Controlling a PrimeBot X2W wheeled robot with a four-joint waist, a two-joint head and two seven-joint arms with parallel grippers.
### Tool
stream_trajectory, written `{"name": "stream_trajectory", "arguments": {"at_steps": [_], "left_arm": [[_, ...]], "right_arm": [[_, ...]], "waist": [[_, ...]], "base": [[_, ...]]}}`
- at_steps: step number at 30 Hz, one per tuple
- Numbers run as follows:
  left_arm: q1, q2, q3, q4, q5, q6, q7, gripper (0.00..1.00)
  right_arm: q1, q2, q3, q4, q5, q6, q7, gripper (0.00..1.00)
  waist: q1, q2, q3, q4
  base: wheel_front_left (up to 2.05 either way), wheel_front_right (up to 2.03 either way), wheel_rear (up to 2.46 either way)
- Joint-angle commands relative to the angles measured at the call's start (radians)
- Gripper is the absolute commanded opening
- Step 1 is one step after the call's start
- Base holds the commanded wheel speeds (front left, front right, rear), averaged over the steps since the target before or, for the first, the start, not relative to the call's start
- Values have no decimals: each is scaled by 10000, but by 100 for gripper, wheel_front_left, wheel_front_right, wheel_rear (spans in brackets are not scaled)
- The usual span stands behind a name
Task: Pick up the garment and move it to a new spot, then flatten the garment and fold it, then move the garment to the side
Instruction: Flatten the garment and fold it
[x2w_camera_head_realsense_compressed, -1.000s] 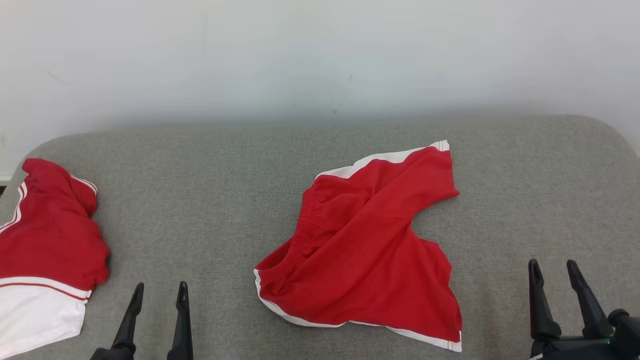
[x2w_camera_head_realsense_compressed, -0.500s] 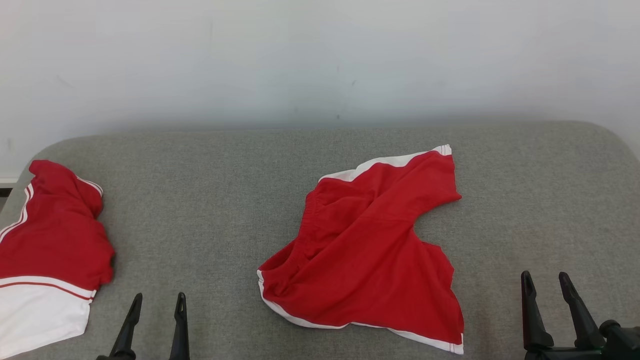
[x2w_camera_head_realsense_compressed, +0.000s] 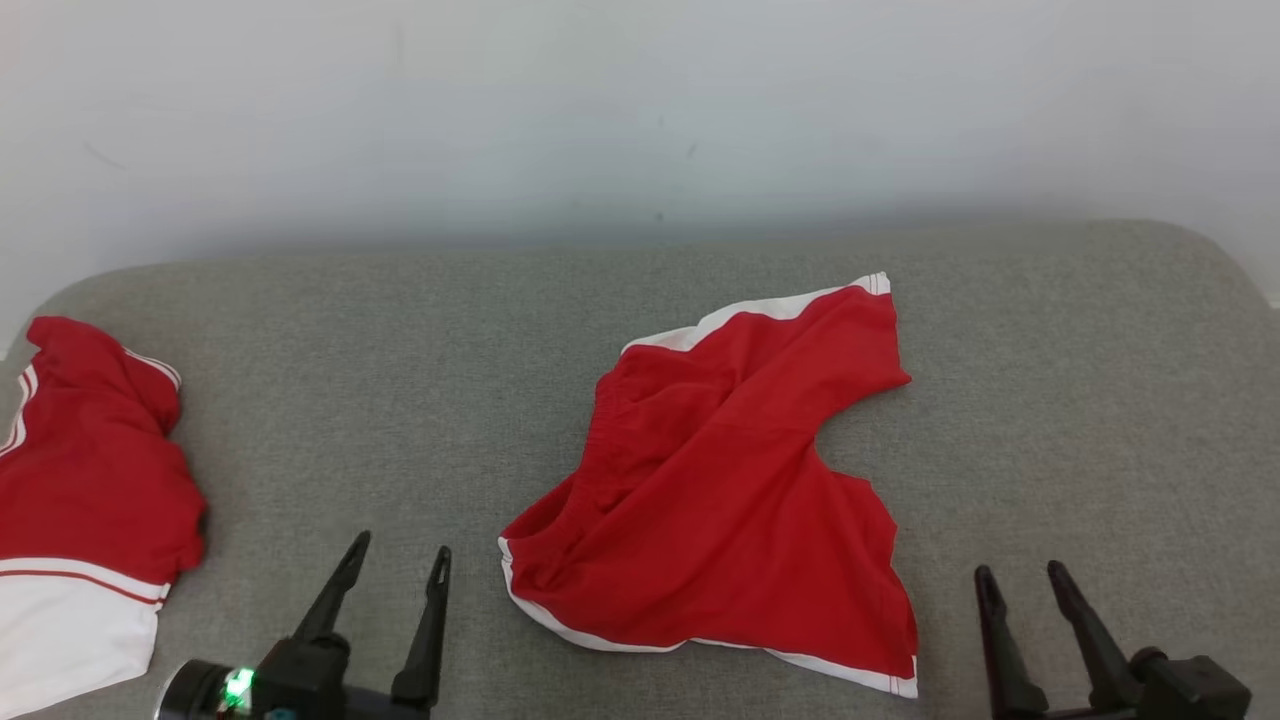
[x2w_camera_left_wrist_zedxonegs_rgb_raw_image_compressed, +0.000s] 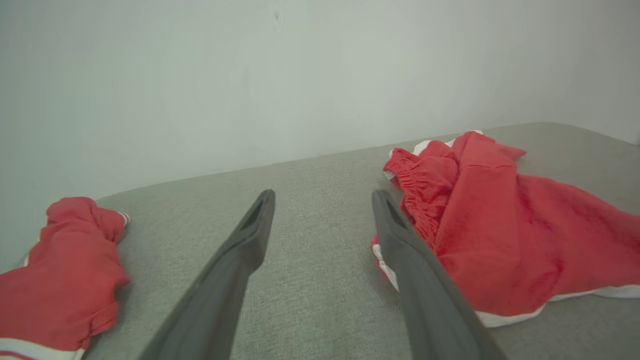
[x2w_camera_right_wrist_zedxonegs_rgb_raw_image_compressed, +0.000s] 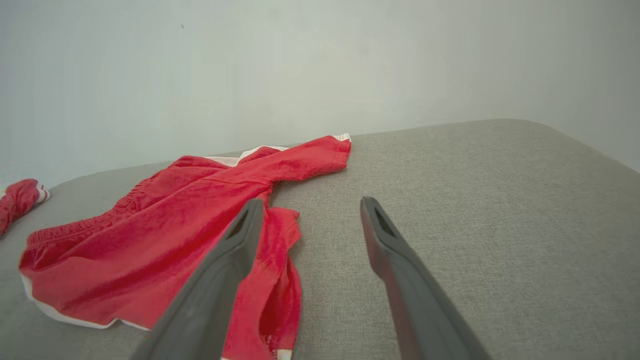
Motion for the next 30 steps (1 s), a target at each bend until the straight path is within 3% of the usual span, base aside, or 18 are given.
{"name": "stream_trajectory", "arguments": {"at_steps": [1,13,20,30], "left_arm": [[-253,123,-207,145,-98,17,-34,100],[-2258,2005,-3754,2122,-1131,16,-34,100],[-3296,2997,-5166,2656,-1975,15,-34,100],[-5043,4224,-8282,2880,-3246,20,99,100]], "right_arm": [[-119,-62,102,64,90,-23,-2,100],[-418,-498,1828,1198,355,-23,-2,100],[-757,-589,2667,1791,596,-23,-3,100],[-1425,-661,3778,2596,879,-23,-3,100]], "waist": [[0,0,110,-112],[0,0,750,-522],[0,0,951,-725],[0,0,996,-934]], "base": [[0,0,0],[0,0,0],[0,0,0],[0,0,0]]}}
